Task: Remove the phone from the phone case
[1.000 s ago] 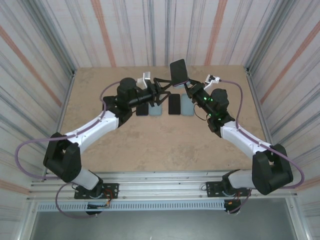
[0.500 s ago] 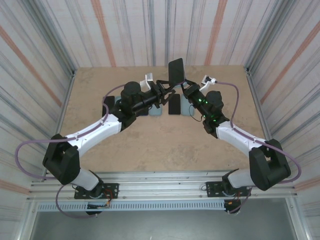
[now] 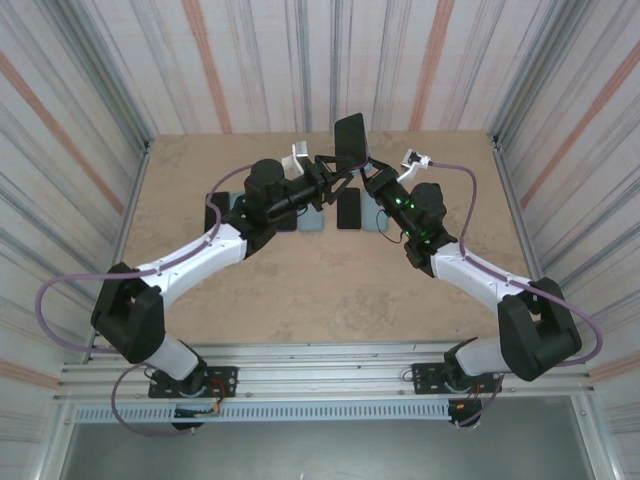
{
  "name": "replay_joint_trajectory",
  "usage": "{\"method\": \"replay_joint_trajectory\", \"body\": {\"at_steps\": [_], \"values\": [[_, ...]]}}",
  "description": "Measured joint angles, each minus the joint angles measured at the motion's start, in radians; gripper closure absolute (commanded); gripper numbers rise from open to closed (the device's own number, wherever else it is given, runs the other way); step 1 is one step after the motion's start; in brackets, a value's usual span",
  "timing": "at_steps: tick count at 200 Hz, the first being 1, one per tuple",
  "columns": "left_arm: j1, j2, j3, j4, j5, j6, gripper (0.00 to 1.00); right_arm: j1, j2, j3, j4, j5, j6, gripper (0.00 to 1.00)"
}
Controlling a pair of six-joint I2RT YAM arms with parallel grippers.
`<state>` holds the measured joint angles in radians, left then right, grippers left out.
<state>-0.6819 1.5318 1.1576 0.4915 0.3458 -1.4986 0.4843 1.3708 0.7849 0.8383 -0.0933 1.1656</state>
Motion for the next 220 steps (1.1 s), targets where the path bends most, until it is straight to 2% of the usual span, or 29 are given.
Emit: {"method": "replay_joint_trajectory", "body": {"at_steps": [122,180,220], "values": [[0.013,0.052,0.023,0.021,-0.005,-0.026,0.50,0.009,0.005,-0.033,0.045,0.056,-0.008,1.00],[0.012,0.053,0.023,0.021,-0.087,-0.030,0.57,0.029,0.030,-0.056,0.140,0.077,-0.008,1.00],[0.012,0.053,0.034,0.018,-0.139,-0.036,0.66,0.050,0.051,-0.056,0.203,0.078,-0.018,1.00]]}}
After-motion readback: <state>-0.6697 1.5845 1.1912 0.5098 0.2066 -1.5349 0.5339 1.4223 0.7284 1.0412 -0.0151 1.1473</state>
